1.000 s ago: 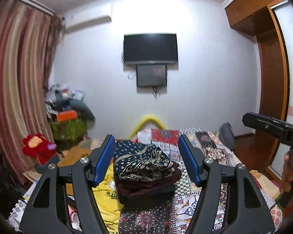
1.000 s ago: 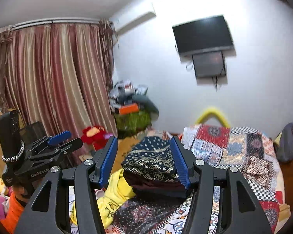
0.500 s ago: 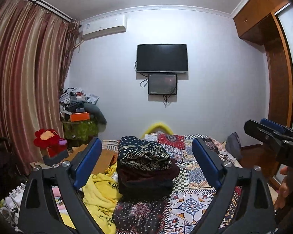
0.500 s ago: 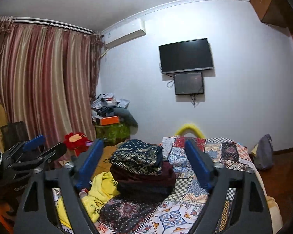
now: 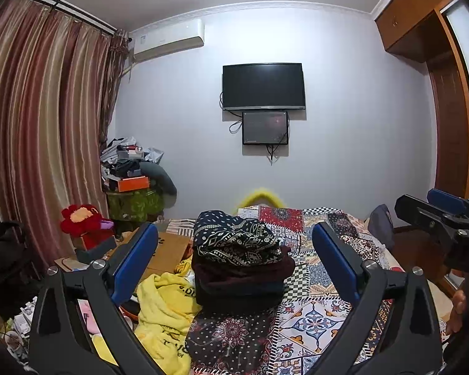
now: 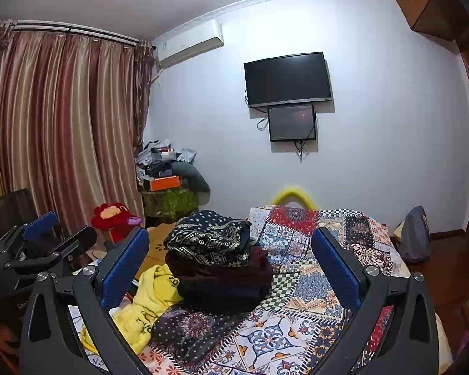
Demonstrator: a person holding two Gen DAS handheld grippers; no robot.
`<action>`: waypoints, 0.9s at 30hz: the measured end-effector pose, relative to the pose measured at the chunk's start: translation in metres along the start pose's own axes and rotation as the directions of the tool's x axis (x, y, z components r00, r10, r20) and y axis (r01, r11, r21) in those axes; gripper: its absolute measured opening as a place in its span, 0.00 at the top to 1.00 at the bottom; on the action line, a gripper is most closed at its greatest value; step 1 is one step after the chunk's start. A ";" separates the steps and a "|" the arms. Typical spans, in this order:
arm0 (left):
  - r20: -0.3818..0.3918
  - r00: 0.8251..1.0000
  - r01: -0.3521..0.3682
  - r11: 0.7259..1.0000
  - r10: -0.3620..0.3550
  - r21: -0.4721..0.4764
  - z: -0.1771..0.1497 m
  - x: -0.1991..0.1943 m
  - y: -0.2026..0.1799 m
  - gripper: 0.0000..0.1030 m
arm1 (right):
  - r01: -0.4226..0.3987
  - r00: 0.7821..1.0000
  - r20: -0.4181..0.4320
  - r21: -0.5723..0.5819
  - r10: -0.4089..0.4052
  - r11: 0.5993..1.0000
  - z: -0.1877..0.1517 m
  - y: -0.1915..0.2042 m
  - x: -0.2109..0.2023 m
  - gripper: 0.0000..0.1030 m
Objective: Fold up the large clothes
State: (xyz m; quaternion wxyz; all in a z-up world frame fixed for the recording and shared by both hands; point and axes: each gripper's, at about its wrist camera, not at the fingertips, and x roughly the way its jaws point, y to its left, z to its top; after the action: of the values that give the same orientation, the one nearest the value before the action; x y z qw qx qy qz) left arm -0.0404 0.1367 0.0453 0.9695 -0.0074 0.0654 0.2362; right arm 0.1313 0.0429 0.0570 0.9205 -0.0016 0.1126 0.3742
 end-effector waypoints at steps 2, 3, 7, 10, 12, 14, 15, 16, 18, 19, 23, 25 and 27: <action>-0.005 1.000 0.003 1.000 -0.003 0.000 -0.002 0.002 0.000 0.03 | 0.001 1.000 -0.007 0.004 -0.001 1.000 -0.001 0.000 0.001 0.00; -0.007 1.000 0.003 1.000 -0.003 0.001 -0.002 0.003 0.000 0.03 | -0.001 1.000 -0.011 0.005 0.001 1.000 -0.001 0.000 0.001 0.00; -0.014 1.000 0.007 1.000 -0.007 -0.003 -0.005 0.006 0.002 0.03 | -0.001 1.000 -0.027 0.008 0.001 1.000 -0.003 -0.002 0.001 0.00; -0.021 1.000 0.007 1.000 -0.007 -0.013 -0.006 0.009 0.003 0.03 | 0.000 0.999 -0.040 0.006 0.000 1.000 -0.005 -0.002 0.001 0.00; -0.025 1.000 0.008 1.000 -0.008 -0.012 -0.008 0.011 0.003 0.03 | 0.003 0.999 -0.046 0.002 -0.003 1.000 -0.005 -0.001 0.000 0.00; -0.027 1.000 0.007 1.000 -0.007 -0.009 -0.009 0.012 0.003 0.03 | 0.004 0.999 -0.048 -0.001 -0.004 1.000 -0.005 -0.001 -0.002 0.00; -0.027 1.000 0.008 1.000 -0.008 -0.009 -0.009 0.012 0.002 0.03 | 0.004 0.999 -0.049 -0.001 -0.004 1.000 -0.005 -0.001 -0.003 0.00; -0.027 1.000 0.007 1.000 -0.007 -0.009 -0.010 0.012 0.002 0.03 | 0.004 0.999 -0.049 -0.001 -0.004 1.000 -0.005 -0.001 -0.002 0.00; -0.025 1.000 0.005 1.000 -0.005 -0.010 -0.010 0.012 0.001 0.03 | 0.006 0.999 -0.053 0.001 -0.006 1.000 -0.005 0.000 -0.003 0.00; -0.025 1.000 0.006 1.000 -0.006 -0.010 -0.010 0.012 0.001 0.03 | 0.005 0.998 -0.056 0.002 -0.005 1.000 -0.006 0.000 -0.003 0.00; -0.027 1.000 0.008 1.000 -0.009 -0.012 -0.012 0.013 0.004 0.03 | 0.005 0.998 -0.064 0.005 -0.005 1.000 -0.004 0.000 -0.004 0.00; -0.027 1.000 0.010 1.000 -0.011 -0.015 -0.012 0.014 0.006 0.03 | 0.006 0.998 -0.066 0.002 -0.006 1.000 -0.003 0.001 -0.005 0.00; -0.028 1.000 0.012 1.000 -0.013 -0.019 -0.013 0.015 0.006 0.02 | 0.007 0.998 -0.066 -0.001 -0.007 1.000 -0.002 0.002 -0.006 0.00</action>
State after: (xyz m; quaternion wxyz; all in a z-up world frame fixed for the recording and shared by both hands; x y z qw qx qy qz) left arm -0.0317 0.1487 0.0308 0.9698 -0.0202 0.0769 0.2305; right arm 0.1255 0.0403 0.0562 0.9175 -0.0146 0.1430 0.3709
